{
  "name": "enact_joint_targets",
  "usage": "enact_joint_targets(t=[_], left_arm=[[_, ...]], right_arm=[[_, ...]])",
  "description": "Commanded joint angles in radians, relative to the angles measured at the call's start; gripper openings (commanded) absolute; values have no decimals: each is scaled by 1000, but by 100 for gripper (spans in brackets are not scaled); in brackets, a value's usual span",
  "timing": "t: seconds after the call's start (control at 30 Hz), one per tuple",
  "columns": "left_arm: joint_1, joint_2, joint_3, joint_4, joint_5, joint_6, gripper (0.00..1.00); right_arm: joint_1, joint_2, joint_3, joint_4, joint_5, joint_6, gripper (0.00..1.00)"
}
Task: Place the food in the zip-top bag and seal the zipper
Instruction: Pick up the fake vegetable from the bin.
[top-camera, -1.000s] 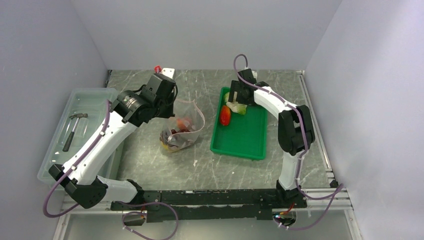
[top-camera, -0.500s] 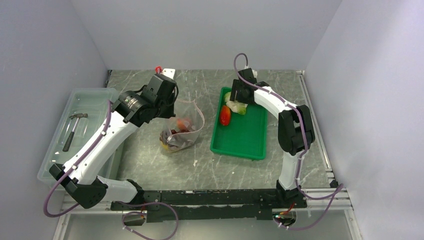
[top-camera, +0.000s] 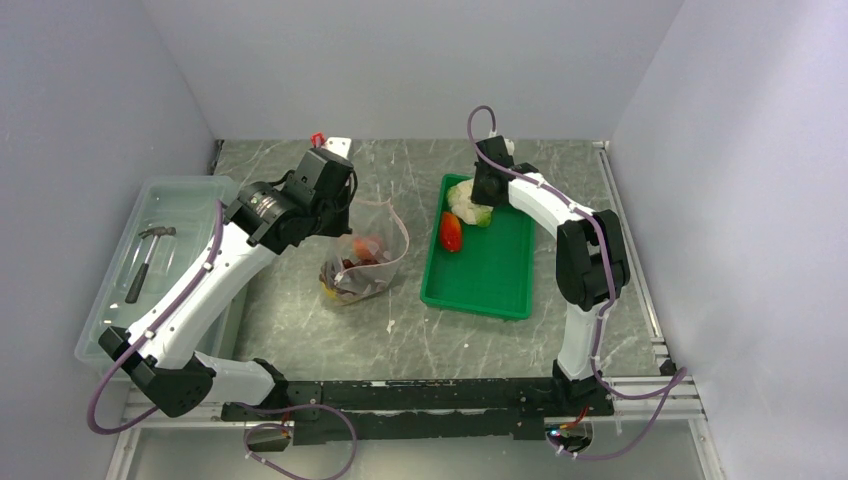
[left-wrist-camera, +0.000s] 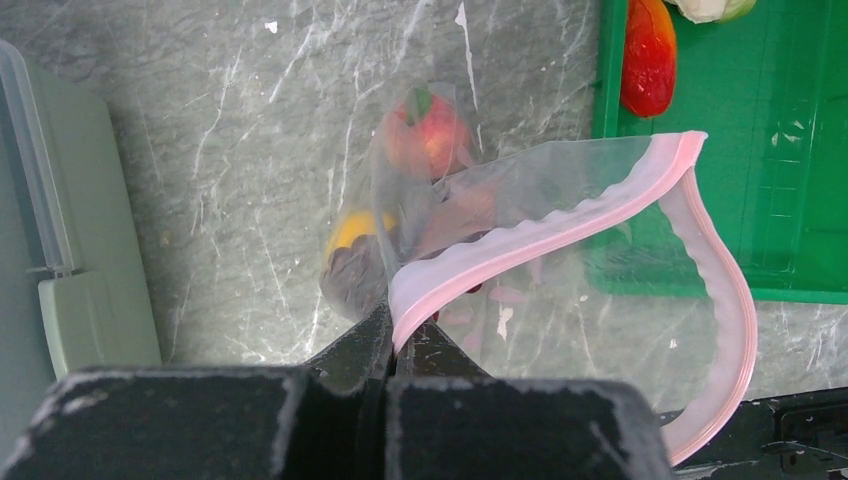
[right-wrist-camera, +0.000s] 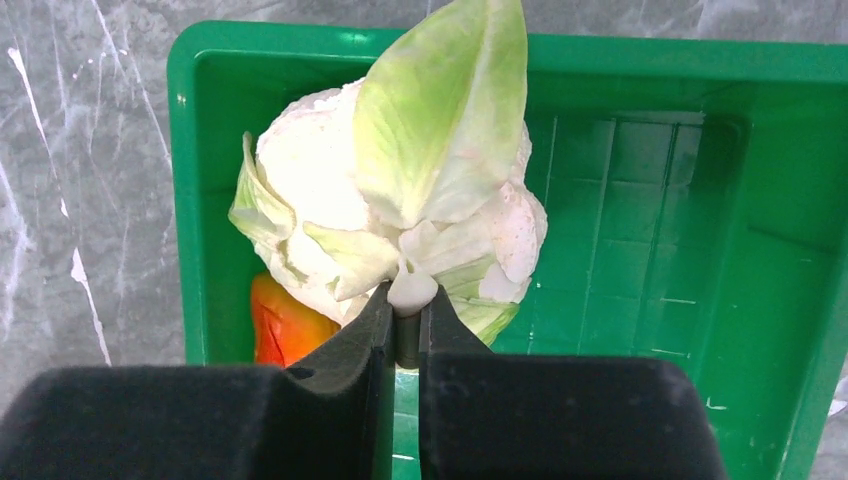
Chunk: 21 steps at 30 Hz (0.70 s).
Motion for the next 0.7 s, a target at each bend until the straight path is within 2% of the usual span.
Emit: enact_joint_targets(t=[0.0, 0.43, 0.57, 0.67], left_arm=[[3, -20, 1, 35, 6, -14, 0], [3, -7, -2, 49, 29, -17, 0], [2, -5, -4, 56, 36, -17, 0], [2, -1, -4, 60, 43, -17, 0]], right_arm=[[-5, -55, 8, 36, 6, -8, 3], [-5, -211, -72, 25, 38, -29, 0], [-4, -236, -99, 10, 47, -39, 2], [-4, -239, -118, 10, 41, -40, 8]])
